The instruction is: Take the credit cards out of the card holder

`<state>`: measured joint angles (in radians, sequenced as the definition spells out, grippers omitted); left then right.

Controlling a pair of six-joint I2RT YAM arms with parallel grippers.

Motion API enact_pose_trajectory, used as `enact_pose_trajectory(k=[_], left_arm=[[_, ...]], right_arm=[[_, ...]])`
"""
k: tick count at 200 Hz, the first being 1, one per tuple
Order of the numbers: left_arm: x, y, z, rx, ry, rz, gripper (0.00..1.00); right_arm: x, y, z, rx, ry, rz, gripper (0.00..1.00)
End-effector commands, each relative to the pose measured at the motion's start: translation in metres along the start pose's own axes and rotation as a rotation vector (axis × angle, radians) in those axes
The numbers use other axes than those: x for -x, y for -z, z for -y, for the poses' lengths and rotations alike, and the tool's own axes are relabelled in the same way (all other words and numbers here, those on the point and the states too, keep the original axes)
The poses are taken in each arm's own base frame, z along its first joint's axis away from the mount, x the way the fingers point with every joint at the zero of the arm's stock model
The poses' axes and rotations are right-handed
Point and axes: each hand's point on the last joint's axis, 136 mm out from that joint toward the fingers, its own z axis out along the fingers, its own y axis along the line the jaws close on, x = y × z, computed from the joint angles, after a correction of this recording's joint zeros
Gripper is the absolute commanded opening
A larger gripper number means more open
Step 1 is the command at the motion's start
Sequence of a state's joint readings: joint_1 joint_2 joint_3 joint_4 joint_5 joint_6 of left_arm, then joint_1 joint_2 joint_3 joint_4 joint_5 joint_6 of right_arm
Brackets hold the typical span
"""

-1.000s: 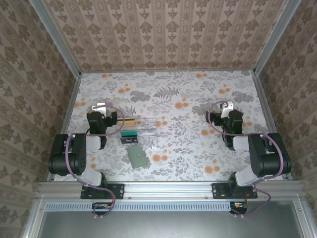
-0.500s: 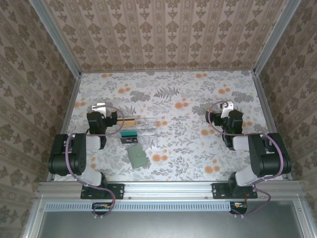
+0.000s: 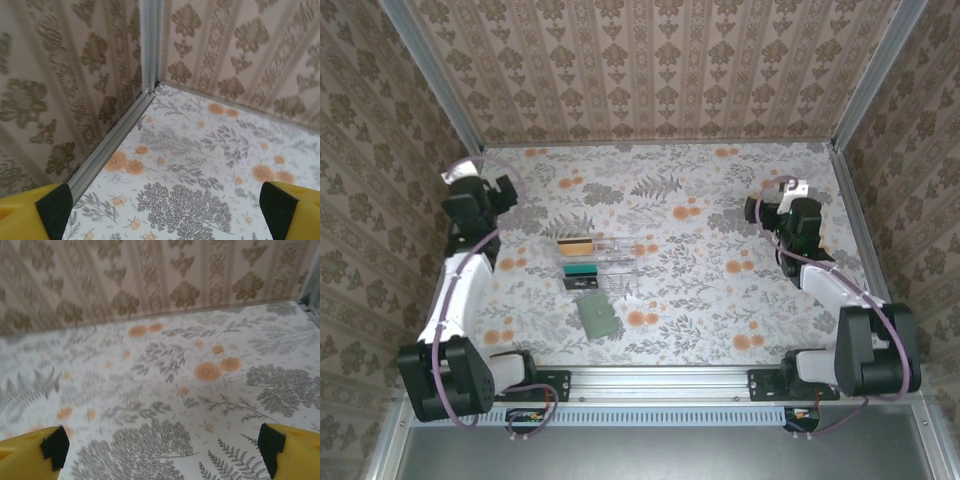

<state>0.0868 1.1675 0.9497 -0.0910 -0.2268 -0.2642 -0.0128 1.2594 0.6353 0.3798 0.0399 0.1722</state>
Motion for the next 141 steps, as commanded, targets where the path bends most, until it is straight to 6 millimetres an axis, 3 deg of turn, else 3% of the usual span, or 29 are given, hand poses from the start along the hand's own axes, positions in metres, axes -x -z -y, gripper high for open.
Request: enact_pose_trajectory(k=[1,54,84,115,141], left_arm=[[-0.067,0.03,-0.014,0.03,0.099,-0.347,1.0],[-0.125,0.104,0.008,-0.14,0.193,-0.485,0.93],[-0.163,0.142,0.027,-0.208,0.217,-0.56,0.91],[-0.216,0.163,0.046,-0.241,0.231,-0.669,0.88],[-0.258,0.176,0.068,-0.279,0.145,-0.732,0.87]], right_arm=[[0.004,0.02,0.015,-0.113,-0.204,-0.117,1.0],[0.006,0.051,-0.025,0.076,-0.363,-0.198,1.0],[-0.007,0.071,-0.048,0.131,-0.334,-0.268,1.0],[-0.022,0.094,-0.072,0.175,-0.266,-0.302,1.0],[-0.036,0.11,-0.088,0.195,-0.217,-0.337,1.0]])
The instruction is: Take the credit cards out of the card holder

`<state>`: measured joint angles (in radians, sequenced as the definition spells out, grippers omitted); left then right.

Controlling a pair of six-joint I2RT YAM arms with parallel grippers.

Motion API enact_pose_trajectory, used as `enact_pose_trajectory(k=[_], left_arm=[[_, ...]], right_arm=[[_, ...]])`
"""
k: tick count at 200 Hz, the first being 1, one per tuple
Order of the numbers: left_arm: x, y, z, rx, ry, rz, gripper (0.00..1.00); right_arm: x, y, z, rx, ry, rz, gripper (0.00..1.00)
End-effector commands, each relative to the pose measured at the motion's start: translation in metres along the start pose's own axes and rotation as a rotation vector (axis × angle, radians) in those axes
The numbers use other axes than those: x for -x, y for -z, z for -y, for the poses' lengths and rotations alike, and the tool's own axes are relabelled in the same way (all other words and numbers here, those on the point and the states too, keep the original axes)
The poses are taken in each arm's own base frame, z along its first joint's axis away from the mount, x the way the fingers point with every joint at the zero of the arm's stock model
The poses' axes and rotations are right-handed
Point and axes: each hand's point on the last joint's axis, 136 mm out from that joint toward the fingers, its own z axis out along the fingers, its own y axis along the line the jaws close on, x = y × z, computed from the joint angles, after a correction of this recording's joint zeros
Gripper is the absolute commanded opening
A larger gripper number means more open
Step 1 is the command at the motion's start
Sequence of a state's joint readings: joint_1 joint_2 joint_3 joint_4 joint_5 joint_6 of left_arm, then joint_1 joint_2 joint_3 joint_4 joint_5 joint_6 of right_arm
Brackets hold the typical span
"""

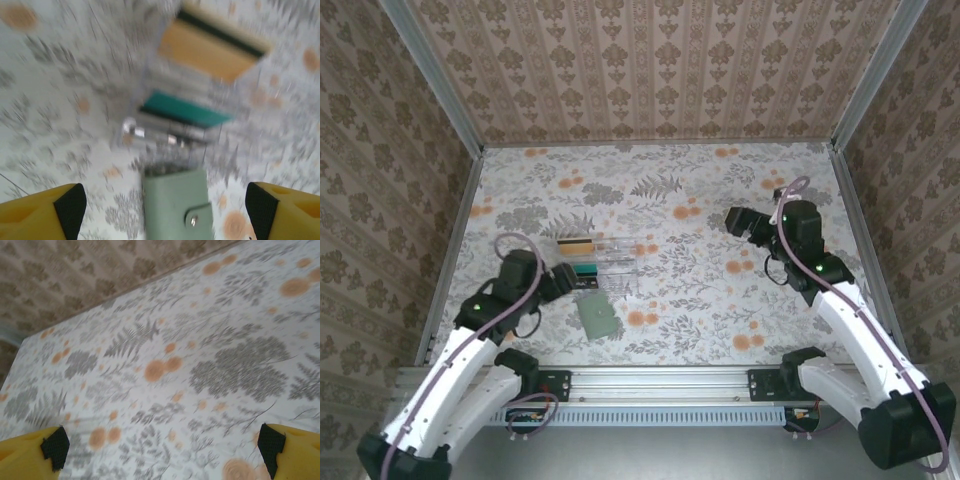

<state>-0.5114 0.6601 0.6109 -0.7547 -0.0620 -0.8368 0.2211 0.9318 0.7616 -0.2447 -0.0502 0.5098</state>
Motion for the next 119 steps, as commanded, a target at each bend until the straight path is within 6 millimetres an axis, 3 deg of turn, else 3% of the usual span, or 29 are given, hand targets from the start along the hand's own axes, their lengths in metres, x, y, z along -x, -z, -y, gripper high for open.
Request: enact_pose_trajectory(k=[1,38,119], left_arm=[[-0.029,-0.016,-0.004,0.06,0.059,-0.04,0.87],[-0.064,-0.043,0.013,0.069,-0.063,-0.072,0.89],[-0.089,-0.082,0.023,0.004,-0.103,-0.099,0.89]], right_arm=[[-0.028,0.007,0.003,-0.046,0.011,-0.073,1.0],[-0.046,0.016,-0.01,-0.026,0.056,-0.108,1.0],[-0.055,0.035,-0.015,-0.013,0.096,-0.113,1.0]])
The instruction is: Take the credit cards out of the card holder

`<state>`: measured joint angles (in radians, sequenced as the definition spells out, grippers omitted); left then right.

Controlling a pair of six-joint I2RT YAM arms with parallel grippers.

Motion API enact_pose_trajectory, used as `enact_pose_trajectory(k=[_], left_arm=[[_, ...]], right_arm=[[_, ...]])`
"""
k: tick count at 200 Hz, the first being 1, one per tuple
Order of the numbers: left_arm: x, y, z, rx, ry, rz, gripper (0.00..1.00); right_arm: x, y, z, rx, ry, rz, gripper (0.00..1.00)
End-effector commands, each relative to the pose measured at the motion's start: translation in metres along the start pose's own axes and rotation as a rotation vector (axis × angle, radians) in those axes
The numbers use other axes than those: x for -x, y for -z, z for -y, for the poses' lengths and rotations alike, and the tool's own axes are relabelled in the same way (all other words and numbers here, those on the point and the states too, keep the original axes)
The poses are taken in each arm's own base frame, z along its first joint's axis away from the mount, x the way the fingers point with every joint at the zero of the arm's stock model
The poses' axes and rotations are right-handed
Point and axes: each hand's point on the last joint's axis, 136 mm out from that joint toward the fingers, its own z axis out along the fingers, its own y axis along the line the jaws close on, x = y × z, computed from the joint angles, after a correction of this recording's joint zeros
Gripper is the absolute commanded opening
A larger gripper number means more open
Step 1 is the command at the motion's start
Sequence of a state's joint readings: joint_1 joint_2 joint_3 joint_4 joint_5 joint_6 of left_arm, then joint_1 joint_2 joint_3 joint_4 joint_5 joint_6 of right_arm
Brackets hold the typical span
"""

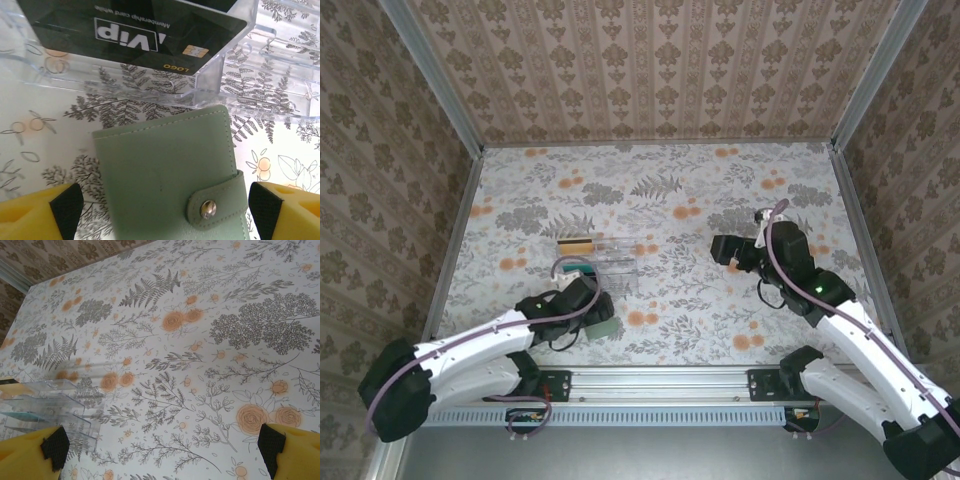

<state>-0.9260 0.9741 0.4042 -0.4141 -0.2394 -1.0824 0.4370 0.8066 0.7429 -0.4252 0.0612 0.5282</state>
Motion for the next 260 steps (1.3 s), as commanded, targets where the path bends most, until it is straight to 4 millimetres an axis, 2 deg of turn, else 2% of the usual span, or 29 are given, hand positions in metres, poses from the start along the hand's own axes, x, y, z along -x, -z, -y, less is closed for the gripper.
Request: enact_pose_trajectory(k=[1,61,114,128,151,186,203,232,247,260], left_arm=[[-0.001,-0.007,0.013,-0.061,0.014,0.024,0.89],[-0.014,-0.017,0.061,-0.177,-0.068,0.033,0.88],[-0.031,-0.021,0.118,-0.232,-0.094,0.007,0.88],[-0.033,-0.022,0.126,-0.216,-0.098,-0.008,0.87],[-0.034,-0.022,0.134,-0.226,-0.089,-0.017,0.87],[-0.024,-0.009,0.152,-0.289,-0.062,0.005,0.89],[-0.016,0.001,0.149,-0.27,-0.047,0.022,0.92],[0.003,0.024,0.12,-0.219,-0.007,0.077,1.0],[0.014,0.039,0.102,-0.209,0.02,0.107,1.0],[0.023,0.049,0.084,-0.205,0.046,0.125,1.0]], right_arm=[[-0.009,0.004,0.01,-0.041,0.001,-0.016,1.0],[-0.018,0.009,0.01,-0.021,0.003,-0.032,1.0],[-0.023,0.021,0.013,-0.01,-0.007,-0.021,1.0],[-0.021,0.024,0.011,0.0,-0.014,-0.011,1.0],[-0.03,0.028,0.014,-0.006,-0.024,-0.042,1.0],[-0.046,0.027,0.016,-0.004,-0.037,-0.1,1.0],[-0.059,0.023,0.018,-0.013,-0.056,-0.141,1.0],[-0.084,0.015,0.018,-0.068,-0.062,-0.213,1.0],[-0.094,0.012,0.011,-0.089,-0.036,-0.233,1.0],[-0.102,0.006,-0.004,-0.068,-0.007,-0.249,1.0]])
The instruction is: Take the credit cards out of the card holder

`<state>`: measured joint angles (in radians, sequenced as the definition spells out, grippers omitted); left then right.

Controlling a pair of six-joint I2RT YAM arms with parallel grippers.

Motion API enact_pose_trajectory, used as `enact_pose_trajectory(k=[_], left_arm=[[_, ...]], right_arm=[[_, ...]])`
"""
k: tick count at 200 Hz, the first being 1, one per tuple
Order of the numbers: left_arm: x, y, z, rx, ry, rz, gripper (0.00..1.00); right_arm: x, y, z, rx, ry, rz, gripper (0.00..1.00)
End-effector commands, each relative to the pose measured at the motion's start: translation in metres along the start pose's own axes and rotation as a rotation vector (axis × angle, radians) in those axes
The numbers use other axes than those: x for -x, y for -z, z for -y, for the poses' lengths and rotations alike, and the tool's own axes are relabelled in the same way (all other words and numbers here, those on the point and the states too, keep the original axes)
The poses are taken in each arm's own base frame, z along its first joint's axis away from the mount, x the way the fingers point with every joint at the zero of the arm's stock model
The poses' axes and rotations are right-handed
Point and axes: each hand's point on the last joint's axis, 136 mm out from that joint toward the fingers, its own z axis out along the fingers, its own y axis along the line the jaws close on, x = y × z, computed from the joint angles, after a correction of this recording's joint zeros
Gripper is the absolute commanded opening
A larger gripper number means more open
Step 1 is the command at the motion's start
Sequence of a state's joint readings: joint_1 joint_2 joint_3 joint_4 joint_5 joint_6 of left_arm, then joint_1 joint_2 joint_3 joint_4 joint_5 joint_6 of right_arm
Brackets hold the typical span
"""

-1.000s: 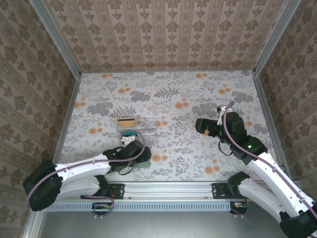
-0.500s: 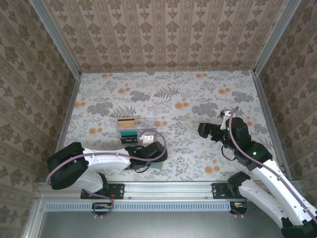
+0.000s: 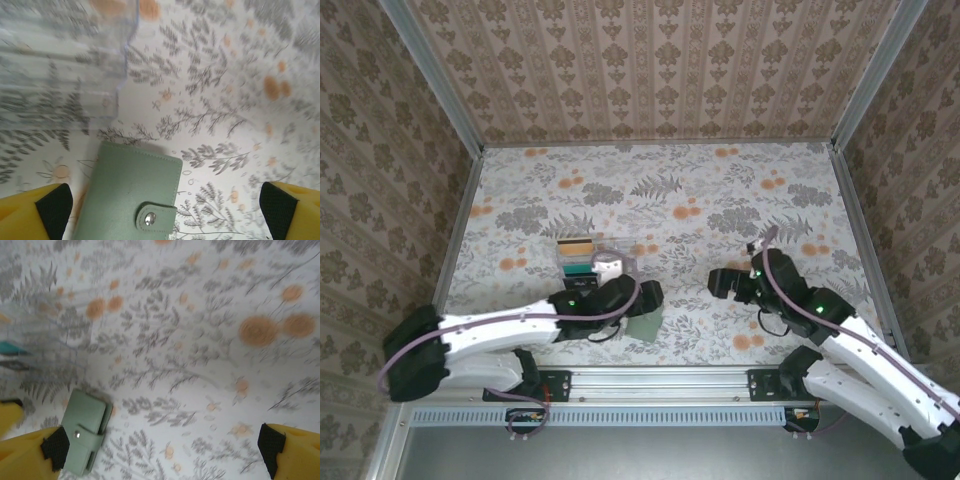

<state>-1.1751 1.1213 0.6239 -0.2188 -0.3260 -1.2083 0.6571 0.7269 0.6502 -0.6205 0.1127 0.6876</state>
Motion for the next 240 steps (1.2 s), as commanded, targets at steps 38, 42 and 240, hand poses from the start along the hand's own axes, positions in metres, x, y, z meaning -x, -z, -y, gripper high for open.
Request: enact_pose_trajectory(k=[38,42,240], left_arm=[[0.035,0.057,-0.08,0.096,0.089,0.127,1.0],[0.036,0.059,-0.084,0.097,0.095,0.133,1.0],[0.022,0.068,-0.116,0.071,0.135,0.095,1.0]], right_arm=[[-0.038,-0.035,-0.043,-0.098,0.096,-0.084,0.97],[-0.041,-0.038,-0.049,-0.096,0.108,-0.095,0.95],[-0.122,-0.13,-0.128,-0.306,0.391,-0.379,0.4]])
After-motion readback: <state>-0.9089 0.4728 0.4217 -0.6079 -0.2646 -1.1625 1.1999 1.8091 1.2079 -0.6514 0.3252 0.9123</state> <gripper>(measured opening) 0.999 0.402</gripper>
